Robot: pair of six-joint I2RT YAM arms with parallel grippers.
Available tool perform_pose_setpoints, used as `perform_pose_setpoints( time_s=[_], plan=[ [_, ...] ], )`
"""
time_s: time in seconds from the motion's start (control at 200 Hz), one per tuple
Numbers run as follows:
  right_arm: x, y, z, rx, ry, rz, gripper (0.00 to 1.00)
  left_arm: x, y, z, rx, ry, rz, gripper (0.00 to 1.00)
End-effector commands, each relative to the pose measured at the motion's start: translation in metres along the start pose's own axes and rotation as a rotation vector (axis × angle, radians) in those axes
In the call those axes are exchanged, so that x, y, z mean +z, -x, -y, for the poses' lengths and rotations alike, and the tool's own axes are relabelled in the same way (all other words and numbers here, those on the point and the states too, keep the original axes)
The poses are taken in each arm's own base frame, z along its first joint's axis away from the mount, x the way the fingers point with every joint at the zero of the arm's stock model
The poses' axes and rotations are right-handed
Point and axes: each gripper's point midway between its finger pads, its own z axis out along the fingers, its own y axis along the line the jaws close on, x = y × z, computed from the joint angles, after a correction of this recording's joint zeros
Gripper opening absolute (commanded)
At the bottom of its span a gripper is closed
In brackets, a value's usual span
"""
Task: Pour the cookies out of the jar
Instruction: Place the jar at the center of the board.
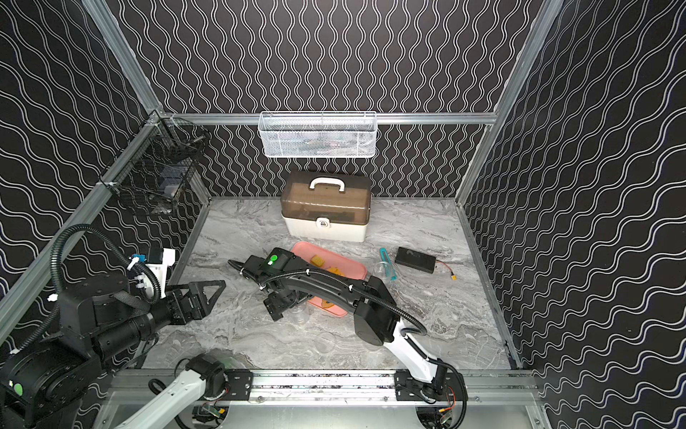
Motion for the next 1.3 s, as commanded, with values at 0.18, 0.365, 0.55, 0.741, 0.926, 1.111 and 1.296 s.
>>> perform_pose_setpoints(
  time_s=[0.18, 0.365, 0.55, 0.741, 0.926, 1.111, 1.296],
  plan=[
    [-0.005, -0.003, 0.001, -0.001, 0.004, -0.003, 1.0, 0.001, 0.01, 0.008, 0.02, -0.029, 0.029, 0.99],
    [-0.04, 0.01, 0.008, 0.032, 0.034, 0.102, 0.99, -0.003, 0.012, 0.006, 0.025, -0.015, 0.042, 0.99],
    [-0.106, 0.03, 0.031, 0.123, 0.161, 0.299, 0.99, -0.01, 0.02, 0.003, 0.035, 0.014, 0.076, 0.99],
    [-0.161, 0.03, 0.11, 0.309, 0.249, 0.452, 1.0, -0.001, 0.021, -0.001, 0.04, 0.036, 0.071, 0.99],
    [-0.172, 0.004, 0.256, 0.654, 0.264, 0.654, 1.0, 0.035, 0.024, -0.004, 0.036, 0.069, 0.03, 0.99],
    [-0.146, -0.051, 0.377, 0.94, 0.161, 0.748, 1.0, 0.083, 0.033, -0.017, 0.049, 0.154, 0.021, 0.99],
    [-0.094, -0.09, 0.45, 1.139, 0.179, 0.755, 1.0, 0.147, 0.035, -0.04, 0.084, 0.244, 0.052, 0.99]
  ],
)
